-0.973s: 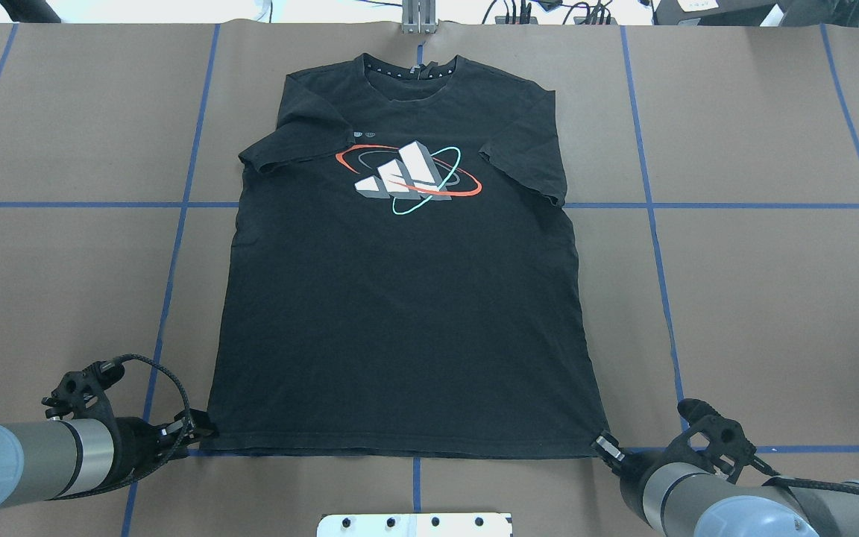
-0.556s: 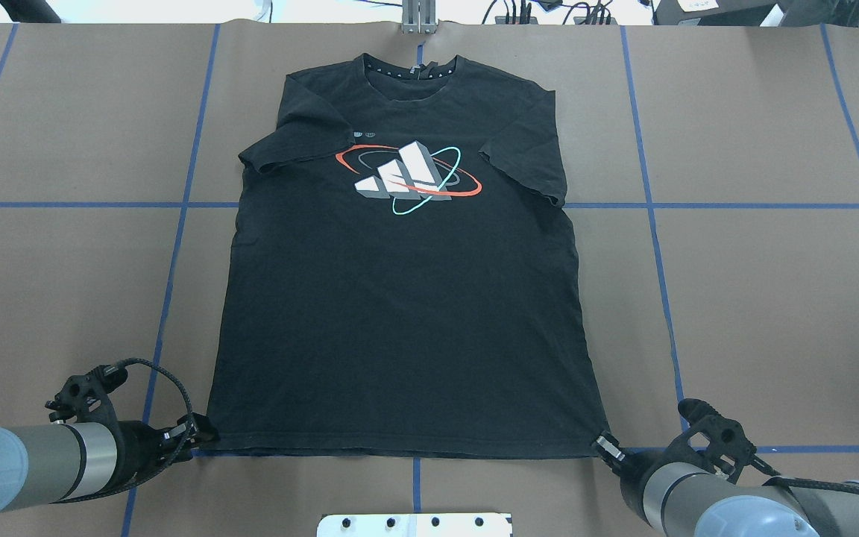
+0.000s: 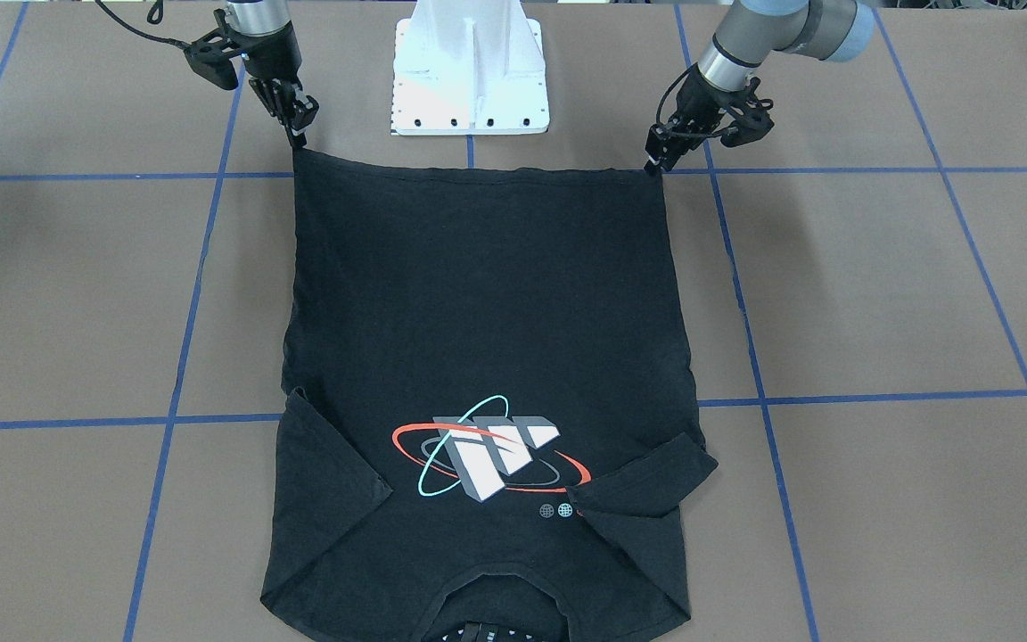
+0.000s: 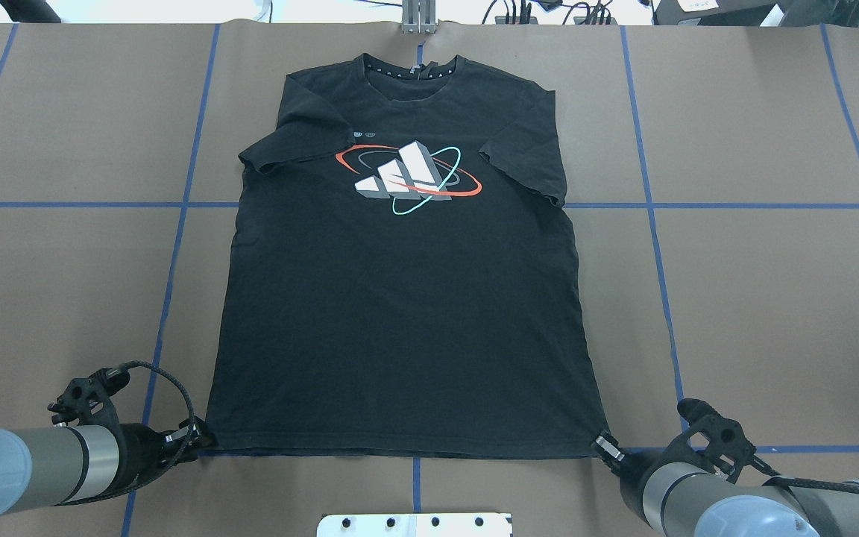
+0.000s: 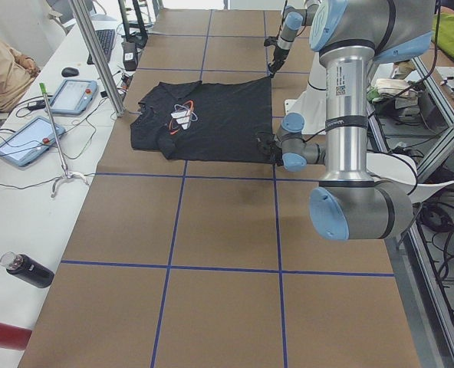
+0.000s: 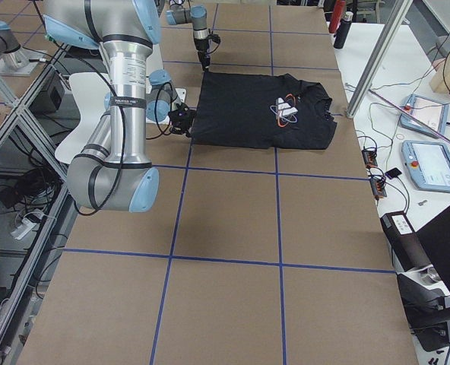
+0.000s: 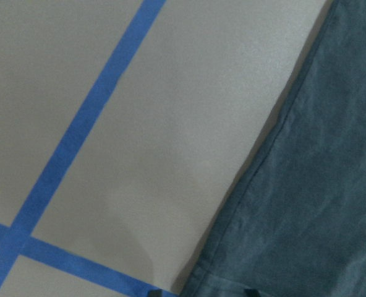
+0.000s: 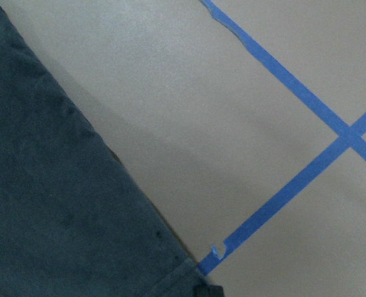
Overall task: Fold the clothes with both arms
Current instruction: 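Grasp both hem corners with the left and right grippers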
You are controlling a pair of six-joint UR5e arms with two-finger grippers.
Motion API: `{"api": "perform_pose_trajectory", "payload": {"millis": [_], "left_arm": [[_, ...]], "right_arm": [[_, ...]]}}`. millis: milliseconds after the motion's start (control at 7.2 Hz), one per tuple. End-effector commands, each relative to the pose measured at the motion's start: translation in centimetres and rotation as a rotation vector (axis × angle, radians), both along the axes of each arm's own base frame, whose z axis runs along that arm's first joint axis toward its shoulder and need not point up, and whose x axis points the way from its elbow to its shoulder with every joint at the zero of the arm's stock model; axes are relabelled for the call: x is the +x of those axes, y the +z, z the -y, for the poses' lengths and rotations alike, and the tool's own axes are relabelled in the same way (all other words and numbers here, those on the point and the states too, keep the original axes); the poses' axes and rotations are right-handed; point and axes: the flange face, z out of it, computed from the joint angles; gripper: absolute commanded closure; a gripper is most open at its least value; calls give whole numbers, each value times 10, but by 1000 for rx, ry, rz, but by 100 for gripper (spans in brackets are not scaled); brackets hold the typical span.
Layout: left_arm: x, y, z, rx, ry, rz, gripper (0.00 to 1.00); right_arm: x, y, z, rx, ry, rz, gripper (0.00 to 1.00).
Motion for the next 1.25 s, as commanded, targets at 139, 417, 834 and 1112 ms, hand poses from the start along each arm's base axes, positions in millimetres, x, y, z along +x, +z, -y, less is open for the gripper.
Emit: {"api": "perform_pose_trajectory", "payload": {"millis": [139, 417, 834, 1112], "left_arm": [[1, -1, 0, 0, -1, -2, 100], [-6, -8, 5, 13, -25, -13, 100], [-37, -45, -5, 19, -12, -79, 100], [-58, -77, -25, 4, 24, -138, 100]], "right_arm": [[1, 0, 1, 0, 2, 11, 100], [1, 0, 1, 0, 2, 14, 100], [6, -9, -1, -2, -4, 36, 100], [22, -23, -17, -18, -55, 64, 100]]}}
